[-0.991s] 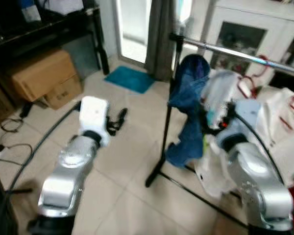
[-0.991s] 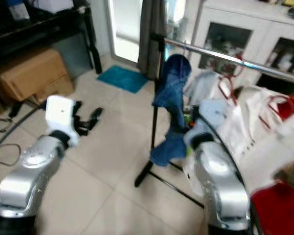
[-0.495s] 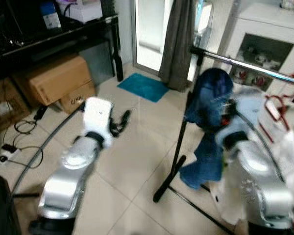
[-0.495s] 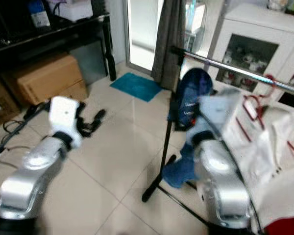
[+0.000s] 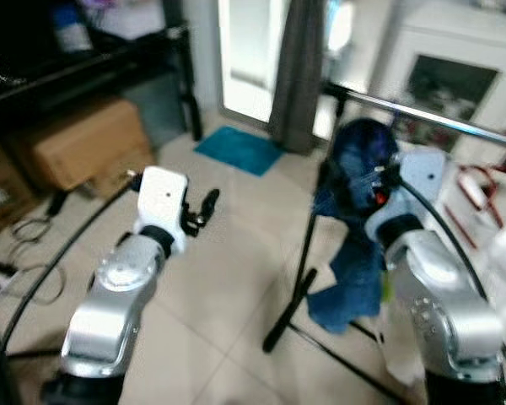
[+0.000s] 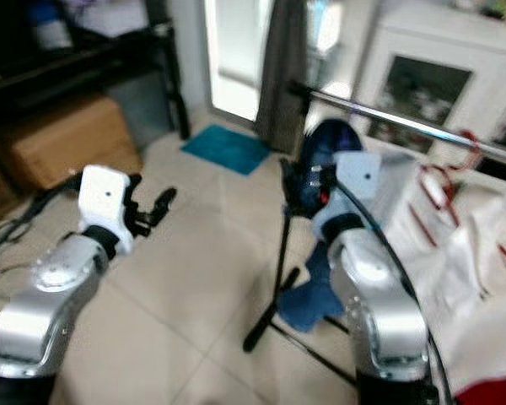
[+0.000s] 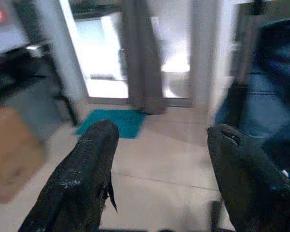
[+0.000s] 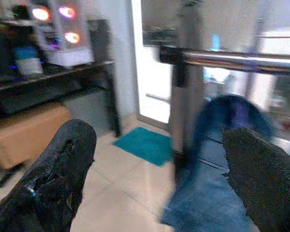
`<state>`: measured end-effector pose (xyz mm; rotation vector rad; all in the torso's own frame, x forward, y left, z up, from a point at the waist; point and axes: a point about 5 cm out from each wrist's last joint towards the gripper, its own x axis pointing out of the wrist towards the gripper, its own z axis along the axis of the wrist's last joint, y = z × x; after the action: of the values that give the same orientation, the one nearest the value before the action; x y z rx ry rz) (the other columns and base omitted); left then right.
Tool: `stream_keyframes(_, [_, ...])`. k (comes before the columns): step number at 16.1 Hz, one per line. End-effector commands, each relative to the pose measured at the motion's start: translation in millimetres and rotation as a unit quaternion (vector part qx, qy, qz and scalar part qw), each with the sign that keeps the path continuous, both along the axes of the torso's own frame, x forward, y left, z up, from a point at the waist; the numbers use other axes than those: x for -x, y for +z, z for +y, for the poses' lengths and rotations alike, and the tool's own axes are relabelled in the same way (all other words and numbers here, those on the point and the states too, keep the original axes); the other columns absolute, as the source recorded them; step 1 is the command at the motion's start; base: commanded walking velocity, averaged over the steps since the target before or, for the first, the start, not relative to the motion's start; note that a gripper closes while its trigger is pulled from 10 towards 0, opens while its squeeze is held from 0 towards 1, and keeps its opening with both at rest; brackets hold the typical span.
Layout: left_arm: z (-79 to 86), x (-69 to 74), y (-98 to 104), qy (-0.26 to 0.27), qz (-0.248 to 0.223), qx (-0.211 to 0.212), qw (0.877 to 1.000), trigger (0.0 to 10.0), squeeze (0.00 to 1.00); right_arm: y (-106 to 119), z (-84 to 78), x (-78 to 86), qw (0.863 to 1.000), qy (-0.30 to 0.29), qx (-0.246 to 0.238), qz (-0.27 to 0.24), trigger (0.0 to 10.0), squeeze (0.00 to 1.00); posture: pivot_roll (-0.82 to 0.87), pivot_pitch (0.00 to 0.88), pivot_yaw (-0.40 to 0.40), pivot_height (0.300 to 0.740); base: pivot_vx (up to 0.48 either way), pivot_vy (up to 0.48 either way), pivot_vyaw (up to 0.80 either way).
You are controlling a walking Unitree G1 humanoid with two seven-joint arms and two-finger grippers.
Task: Hang hanger
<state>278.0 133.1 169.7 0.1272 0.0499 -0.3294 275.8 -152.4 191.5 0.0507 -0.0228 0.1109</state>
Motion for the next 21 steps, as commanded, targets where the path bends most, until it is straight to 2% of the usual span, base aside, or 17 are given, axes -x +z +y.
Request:
stream_keyframes(1, [0.2,2.3,-2,-0.007,0.005,-0.005,1.000,10.0,0.00,4,0.0,-0.9,1.000,-0.004,0.000,-0.002,10.0,0.00,-0.13,0.010,0.006,0.740,0.000,0.000,0.00])
stream_keyframes(6, [0.4,1.8,0,-0.013,0.004,-0.005,1.000,10.0,0.00,4,-0.5,-3.3,1.000,-0.005,0.003,0.003,10.0,0.00,-0.12,0.007,0.002,0.740,0.145,0.000,0.00])
stream_keyframes(9, [1.2,0.7,0,-0.015,0.003,-0.004,1.000,10.0,0.00,1,2.4,-3.4,1.000,0.001,0.004,0.012,10.0,0.00,-0.12,0.000,0.011,0.740,0.285,0.000,-0.80])
stream_keyframes(14, [-1.2,1.1,0,-0.022,0.004,-0.002,1.000,10.0,0.00,-7,1.7,0.7,1.000,0.000,-0.003,0.026,10.0,0.00,-0.12,0.000,0.018,0.740,0.304,0.000,0.00])
stream_keyframes(21, [-1.9,2.3,-1,-0.023,0.003,0.000,1.000,10.0,0.00,-5,2.6,-1.3,1.000,0.008,0.007,0.022,10.0,0.00,-0.12,0.000,0.006,0.740,0.294,0.000,0.00])
